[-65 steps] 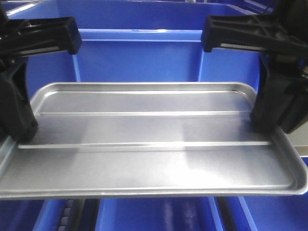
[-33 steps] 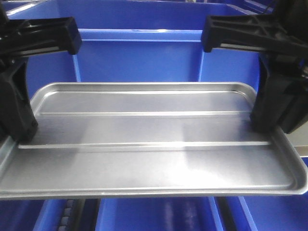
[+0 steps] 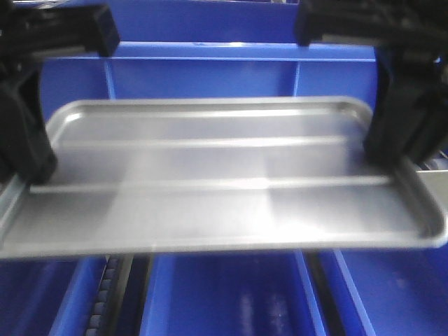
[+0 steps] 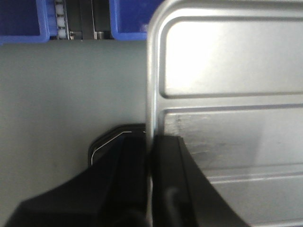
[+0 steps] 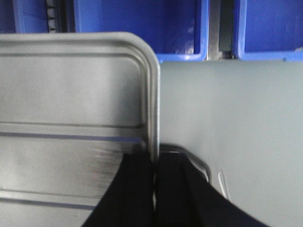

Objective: Grab silver tray and place in blue box
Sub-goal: 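Hold the tray with both grippers while the base turns to the blue bins, then lower the tray with both grippers into the blue bin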

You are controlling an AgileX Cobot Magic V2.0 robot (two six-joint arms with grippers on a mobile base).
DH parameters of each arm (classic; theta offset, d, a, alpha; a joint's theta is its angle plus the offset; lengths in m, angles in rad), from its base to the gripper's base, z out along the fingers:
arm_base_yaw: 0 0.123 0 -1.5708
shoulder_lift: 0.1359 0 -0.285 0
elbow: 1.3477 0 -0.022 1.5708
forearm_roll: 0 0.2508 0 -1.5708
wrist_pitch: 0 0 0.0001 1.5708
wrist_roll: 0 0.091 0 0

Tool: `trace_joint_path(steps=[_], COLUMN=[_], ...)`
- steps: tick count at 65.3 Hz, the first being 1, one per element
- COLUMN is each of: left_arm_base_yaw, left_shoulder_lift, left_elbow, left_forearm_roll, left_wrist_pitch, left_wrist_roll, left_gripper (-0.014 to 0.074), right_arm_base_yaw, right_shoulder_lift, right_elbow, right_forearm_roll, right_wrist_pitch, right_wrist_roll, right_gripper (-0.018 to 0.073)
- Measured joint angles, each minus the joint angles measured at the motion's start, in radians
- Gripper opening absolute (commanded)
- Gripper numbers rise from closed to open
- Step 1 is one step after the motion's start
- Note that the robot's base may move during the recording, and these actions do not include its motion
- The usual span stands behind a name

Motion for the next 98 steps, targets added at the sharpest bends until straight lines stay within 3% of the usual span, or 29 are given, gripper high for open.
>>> trace_joint_path(steps=[6, 14, 25, 46, 66, 98], left_arm_base_yaw=[0.023, 0.1, 0.225, 0.427, 0.513, 0.523], left_shoulder_lift=[0.0, 0.035, 0.119, 0.346, 0.55, 0.678], left_elbow=[-0.057, -0.175, -0.363, -0.741, -0.89, -0.891], left_forearm_roll=[0.007, -0.007, -0.079, -0.167, -0.211, -0.211], left_wrist_pitch=[0.015, 0.03, 0.054, 0.058, -0.036, -0.079], left_wrist_roll=[0.033, 0.151, 0.356, 0.617, 0.689, 0.69], left_gripper=[-0.0015, -0.0015, -0.0015, -0.0015, -0.0015, -0.0015], right_arm_base_yaw=[-0.022, -0.088, -0.203, -0.385, -0.443, -0.458], right_shoulder_lift=[0.0, 0.002, 0.063, 0.355, 0.64, 0.787], right_elbow=[-0.06, -0.16, -0.324, -0.739, -1.042, -1.066], right_forearm_roll=[0.0, 0.022, 0.116, 0.279, 0.311, 0.309], right_wrist_pitch=[0.022, 0.033, 0.044, 0.048, 0.069, 0.024], right_wrist_roll=[-0.066, -0.164, -0.345, -0.639, -0.713, -0.717], right_gripper=[0.0058, 0.0058, 0.0058, 0.006, 0.006, 0.0058])
